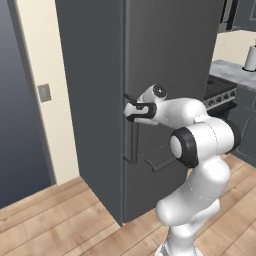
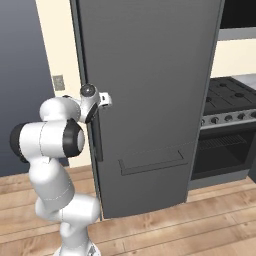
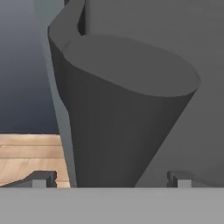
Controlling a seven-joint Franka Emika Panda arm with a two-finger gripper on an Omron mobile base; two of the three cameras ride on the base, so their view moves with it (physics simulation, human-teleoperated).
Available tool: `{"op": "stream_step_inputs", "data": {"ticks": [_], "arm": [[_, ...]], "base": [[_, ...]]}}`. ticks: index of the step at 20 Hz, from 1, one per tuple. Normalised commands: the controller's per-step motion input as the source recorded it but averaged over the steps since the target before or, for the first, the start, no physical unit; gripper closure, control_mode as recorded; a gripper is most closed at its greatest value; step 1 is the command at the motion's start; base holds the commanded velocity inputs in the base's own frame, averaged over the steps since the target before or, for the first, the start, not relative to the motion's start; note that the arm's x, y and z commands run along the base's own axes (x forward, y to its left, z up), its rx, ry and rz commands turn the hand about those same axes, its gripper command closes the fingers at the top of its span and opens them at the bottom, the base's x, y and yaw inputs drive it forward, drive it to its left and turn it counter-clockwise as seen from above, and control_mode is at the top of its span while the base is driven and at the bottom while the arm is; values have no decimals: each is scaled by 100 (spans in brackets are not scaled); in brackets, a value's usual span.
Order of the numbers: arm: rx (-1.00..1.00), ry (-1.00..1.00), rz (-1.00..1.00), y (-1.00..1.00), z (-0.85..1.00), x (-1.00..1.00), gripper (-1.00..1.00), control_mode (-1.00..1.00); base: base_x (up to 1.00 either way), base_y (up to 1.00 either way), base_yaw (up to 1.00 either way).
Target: Retrieve the butter from the fridge and place it on a plate on the dining table. Then retrieve the butter knife by the fridge and place it near the plate.
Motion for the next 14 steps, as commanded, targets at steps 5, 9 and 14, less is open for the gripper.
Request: {"op": "stream_step_inputs", "data": {"ticks": [5,9,14], "arm": [[0,-1,0,0,-13,44,-100,-100],[0,0,0,0,0,41,-100,-100],[0,-1,0,0,0,25,100,-100]], "base": [[0,0,0],[0,0,0],[0,0,0]]}}
